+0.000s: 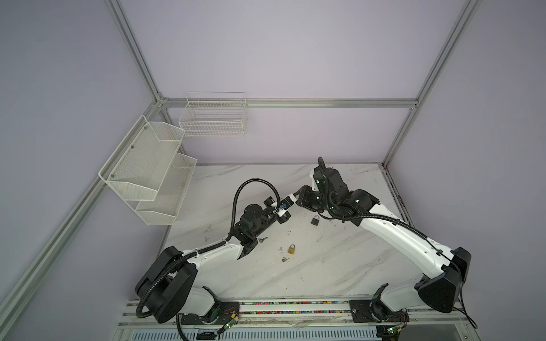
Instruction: Unlock with the key
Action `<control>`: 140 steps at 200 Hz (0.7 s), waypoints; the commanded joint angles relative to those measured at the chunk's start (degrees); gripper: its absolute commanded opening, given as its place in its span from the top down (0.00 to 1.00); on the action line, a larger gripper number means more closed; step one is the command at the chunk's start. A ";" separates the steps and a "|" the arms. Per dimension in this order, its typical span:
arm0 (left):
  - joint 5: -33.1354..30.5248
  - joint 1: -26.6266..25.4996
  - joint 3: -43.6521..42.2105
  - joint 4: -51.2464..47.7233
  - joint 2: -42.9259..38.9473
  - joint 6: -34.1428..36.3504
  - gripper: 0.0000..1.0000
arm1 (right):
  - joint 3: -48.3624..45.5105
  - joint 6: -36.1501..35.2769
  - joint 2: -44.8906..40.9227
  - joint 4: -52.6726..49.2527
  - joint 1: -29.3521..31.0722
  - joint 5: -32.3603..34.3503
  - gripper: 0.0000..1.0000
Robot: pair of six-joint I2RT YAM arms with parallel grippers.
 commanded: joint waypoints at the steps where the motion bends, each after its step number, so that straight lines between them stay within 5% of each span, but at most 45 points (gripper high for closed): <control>1: 0.35 -0.45 4.86 3.23 0.16 1.52 1.00 | 2.35 -0.14 0.61 0.22 -0.09 1.32 0.67; 140: 0.37 -0.96 6.02 3.68 0.45 2.17 1.00 | 3.44 -1.96 2.64 -0.93 -0.09 2.75 0.78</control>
